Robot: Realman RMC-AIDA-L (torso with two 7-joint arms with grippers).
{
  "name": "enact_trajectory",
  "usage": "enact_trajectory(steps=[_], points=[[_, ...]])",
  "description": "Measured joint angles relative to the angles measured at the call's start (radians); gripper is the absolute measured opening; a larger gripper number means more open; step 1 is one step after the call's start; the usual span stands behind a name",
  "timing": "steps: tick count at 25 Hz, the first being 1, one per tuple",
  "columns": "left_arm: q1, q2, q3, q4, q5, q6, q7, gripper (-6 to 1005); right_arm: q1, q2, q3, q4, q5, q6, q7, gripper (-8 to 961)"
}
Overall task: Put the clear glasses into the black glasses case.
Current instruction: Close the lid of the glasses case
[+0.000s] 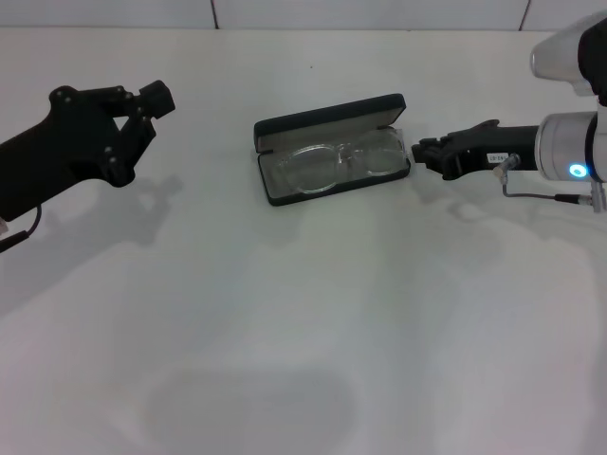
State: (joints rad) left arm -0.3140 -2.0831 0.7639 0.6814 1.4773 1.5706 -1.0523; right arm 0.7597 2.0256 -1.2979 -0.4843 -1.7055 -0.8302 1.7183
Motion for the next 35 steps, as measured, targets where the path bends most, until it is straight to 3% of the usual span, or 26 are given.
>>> enact_trajectory(steps=[11, 35], points=[[-0.003, 0.000, 0.000, 0.000, -0.001, -0.003, 0.000, 40, 0.065, 0.001, -0.065, 0.063, -0.003, 0.093, 0.031, 98], [-0.003, -0.001, -0.016, 0.000, -0.002, -0.005, 0.001, 40, 0.130, 0.002, -0.172, 0.070, 0.062, 0.074, 0.027, 98]])
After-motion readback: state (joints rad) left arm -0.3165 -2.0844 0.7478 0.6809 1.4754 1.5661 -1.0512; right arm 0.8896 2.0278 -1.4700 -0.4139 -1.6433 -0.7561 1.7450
